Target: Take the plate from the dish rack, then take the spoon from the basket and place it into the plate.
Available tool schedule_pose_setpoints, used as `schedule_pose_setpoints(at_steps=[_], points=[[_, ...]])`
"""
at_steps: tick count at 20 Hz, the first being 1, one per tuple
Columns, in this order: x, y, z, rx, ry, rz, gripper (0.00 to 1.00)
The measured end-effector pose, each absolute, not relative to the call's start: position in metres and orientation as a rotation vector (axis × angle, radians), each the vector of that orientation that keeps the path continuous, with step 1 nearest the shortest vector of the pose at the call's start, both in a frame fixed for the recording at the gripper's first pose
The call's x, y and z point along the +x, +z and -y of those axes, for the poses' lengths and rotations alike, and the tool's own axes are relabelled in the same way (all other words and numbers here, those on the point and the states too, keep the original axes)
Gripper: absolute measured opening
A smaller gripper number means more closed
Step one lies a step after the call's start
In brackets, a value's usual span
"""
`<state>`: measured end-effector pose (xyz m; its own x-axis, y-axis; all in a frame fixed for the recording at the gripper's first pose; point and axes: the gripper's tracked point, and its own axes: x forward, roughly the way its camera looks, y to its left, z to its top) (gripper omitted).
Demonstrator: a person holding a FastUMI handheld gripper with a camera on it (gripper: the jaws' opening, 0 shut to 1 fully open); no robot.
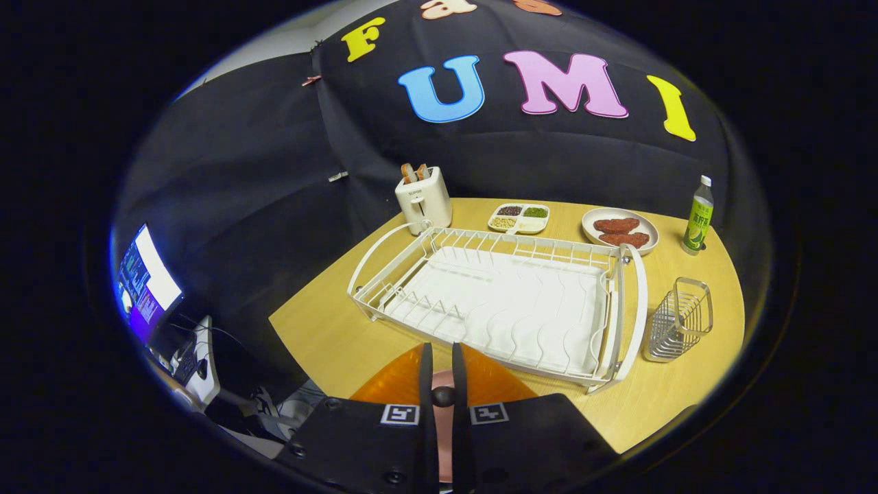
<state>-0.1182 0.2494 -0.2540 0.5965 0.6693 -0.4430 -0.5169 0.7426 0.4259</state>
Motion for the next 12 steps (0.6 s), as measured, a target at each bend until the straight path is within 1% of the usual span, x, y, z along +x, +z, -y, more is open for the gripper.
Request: schedule_pose_setpoints(at_steps=[3, 6, 8, 12], points=[[-0.134, -0.271, -0.238, 0.194, 0.718, -0.636, 0.13], [-0.154, -0.294, -0.226, 0.188, 0.731, -0.696, 0.13], [-0.166, -0.311, -0.219, 0.191, 0.739, -0.75, 0.15], [-0.166, -0.336, -0.213, 0.162, 0.702, -0.811, 0.17]])
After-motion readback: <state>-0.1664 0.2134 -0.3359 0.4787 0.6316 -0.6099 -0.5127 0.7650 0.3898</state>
